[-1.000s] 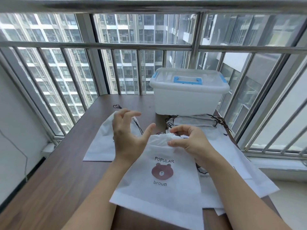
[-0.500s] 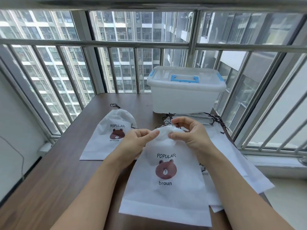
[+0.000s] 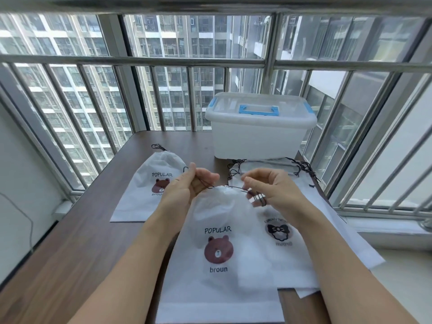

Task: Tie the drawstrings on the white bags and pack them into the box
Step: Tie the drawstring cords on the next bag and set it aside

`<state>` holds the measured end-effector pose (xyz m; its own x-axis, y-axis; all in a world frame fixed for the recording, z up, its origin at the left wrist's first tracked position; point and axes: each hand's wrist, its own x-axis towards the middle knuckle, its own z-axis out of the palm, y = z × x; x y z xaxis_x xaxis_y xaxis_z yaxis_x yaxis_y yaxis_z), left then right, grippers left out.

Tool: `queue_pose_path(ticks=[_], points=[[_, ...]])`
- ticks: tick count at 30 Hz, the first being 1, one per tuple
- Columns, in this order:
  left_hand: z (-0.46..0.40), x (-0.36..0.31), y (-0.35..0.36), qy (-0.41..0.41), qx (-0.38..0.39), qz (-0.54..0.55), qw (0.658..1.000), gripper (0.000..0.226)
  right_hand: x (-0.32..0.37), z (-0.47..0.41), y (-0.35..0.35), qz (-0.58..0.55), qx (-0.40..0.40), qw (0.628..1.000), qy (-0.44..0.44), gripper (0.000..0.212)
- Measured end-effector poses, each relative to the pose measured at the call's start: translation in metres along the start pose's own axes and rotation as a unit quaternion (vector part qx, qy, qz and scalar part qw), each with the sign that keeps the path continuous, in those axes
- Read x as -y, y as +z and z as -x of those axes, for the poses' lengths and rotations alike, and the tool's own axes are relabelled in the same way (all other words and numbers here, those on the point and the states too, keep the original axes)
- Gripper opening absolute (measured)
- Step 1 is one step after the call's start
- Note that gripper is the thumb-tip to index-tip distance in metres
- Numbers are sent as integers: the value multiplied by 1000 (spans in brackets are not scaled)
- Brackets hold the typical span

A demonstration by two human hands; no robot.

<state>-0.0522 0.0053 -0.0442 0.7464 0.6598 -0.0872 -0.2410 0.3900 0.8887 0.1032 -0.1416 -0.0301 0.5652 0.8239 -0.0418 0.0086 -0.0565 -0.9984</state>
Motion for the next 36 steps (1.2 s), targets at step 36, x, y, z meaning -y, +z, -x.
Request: queue_pose_path(ticks=[36], points=[[5, 18, 24, -138, 125, -75, 980, 52, -9, -6, 15, 80, 30, 995, -50, 18]])
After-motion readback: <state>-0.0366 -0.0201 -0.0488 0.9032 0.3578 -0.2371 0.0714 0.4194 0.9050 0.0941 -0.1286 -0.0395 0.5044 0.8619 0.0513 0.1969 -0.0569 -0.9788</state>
